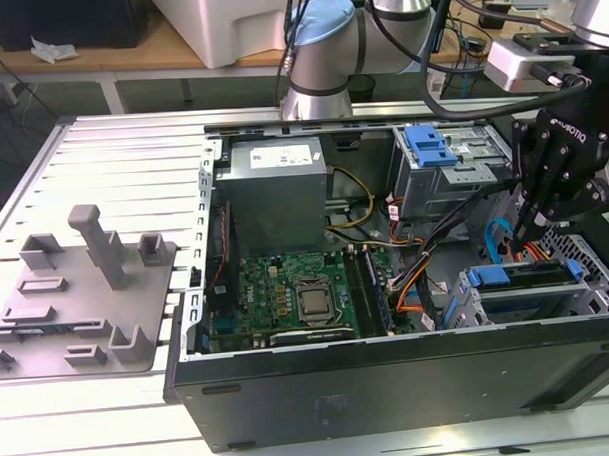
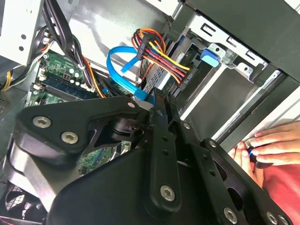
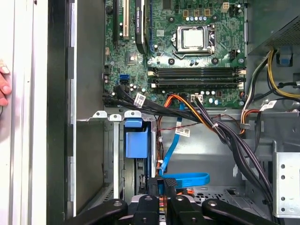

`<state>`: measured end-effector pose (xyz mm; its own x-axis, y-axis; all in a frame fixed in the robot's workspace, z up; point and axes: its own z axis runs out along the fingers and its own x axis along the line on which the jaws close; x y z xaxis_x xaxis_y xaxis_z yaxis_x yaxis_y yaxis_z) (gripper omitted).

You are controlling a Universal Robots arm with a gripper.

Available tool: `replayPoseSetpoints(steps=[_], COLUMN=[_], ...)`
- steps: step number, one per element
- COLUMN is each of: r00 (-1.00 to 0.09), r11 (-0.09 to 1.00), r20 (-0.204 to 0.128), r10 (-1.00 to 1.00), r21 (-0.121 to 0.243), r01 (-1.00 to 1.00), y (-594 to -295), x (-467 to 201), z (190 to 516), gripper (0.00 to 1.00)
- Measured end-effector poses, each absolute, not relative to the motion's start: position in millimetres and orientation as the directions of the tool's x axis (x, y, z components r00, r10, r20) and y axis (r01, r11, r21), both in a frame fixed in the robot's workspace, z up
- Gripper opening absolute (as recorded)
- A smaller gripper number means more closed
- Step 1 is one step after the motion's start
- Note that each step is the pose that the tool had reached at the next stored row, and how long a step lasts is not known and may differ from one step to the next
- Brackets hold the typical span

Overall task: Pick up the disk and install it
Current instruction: 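Insert the second disk wire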

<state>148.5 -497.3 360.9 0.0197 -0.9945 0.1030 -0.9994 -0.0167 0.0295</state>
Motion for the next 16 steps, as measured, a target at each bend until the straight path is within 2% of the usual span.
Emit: replayPoseSetpoints(steps=[16], r00=[0.020], r11=[-0.017], r20=[0.099], r10=[-0.995], r21=[0.029], r01=[-0.999], y=[-509.4], x=[155.0], z=[359.2], gripper=[0.16])
